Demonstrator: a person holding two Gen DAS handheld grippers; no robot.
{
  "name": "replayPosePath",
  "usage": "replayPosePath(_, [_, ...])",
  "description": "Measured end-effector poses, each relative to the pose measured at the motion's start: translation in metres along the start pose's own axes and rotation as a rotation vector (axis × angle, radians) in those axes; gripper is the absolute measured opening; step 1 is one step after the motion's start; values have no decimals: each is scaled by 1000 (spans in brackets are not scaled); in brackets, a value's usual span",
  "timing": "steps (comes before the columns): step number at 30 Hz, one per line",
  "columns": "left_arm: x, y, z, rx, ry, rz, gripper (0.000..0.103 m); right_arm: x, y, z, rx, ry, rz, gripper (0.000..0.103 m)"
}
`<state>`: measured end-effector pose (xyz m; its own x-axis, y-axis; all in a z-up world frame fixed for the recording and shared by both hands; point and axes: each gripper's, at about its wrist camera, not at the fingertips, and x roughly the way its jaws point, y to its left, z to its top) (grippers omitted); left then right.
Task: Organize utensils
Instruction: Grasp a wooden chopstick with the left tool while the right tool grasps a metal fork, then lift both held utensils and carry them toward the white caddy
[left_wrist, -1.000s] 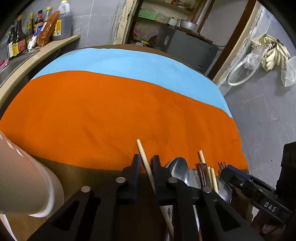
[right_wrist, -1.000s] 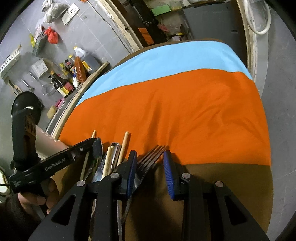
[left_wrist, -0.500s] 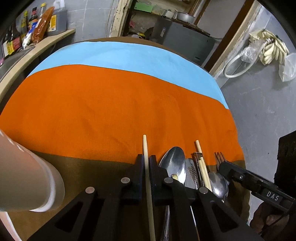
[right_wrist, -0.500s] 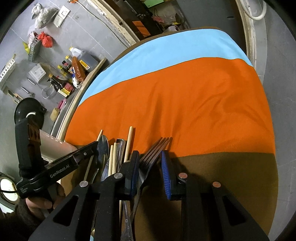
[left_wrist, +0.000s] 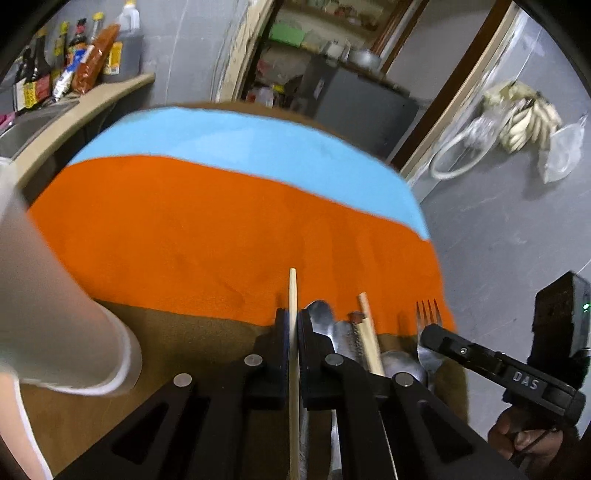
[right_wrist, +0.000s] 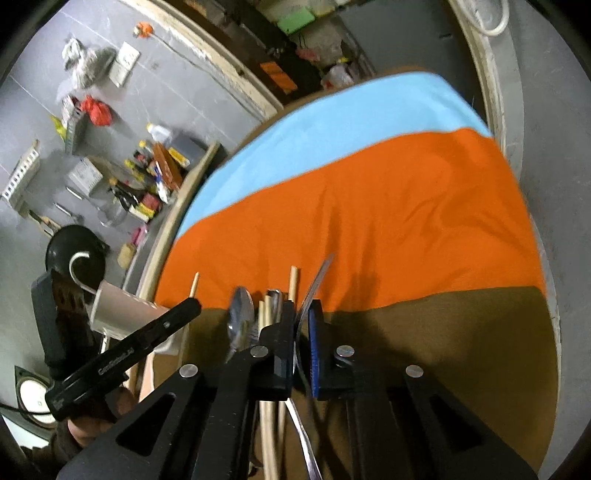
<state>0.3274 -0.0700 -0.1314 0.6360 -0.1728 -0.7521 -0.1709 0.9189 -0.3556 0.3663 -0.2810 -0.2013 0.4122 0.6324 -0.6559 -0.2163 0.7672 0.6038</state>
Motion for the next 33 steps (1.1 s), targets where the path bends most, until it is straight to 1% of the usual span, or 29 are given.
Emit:
replayPosePath(3, [-20, 1, -3, -21, -55, -26, 5, -14, 4, -3, 8, -46, 6, 4])
replayPosePath(6, [-40, 3, -4, -38, -109, -49, 5, -32, 13, -7, -22, -97, -18, 3])
replayPosePath(9, [-61, 7, 0, -46, -161, -73, 5, -53, 28, -16, -63, -167, -28, 3])
replayPosePath(13, [-86, 15, 8, -51, -226, -95, 5, -80, 47, -20, -81, -256, -47, 3])
replayPosePath(17, [-108, 26, 18, -45, -268, -127, 5, -105, 63, -17, -78, -350, -63, 3])
replayPosePath(22, [-134, 47, 35, -35, -315, -163, 5, -123, 102, -16, -92, -446, -79, 3])
replayPosePath(25, [-152, 63, 45, -34, -350, -174, 5, -130, 124, -18, -100, -485, -57, 3])
replayPosePath(27, [-166, 79, 56, -39, -385, -174, 5, -131, 146, -16, -122, -509, -27, 3])
replayPosePath(30, [-182, 102, 69, -40, -431, -156, 5, -122, 175, -13, -151, -536, 21, 3])
replayPosePath(33, [-193, 128, 84, -56, -472, -129, 5, -109, 201, -6, -164, -565, 92, 3])
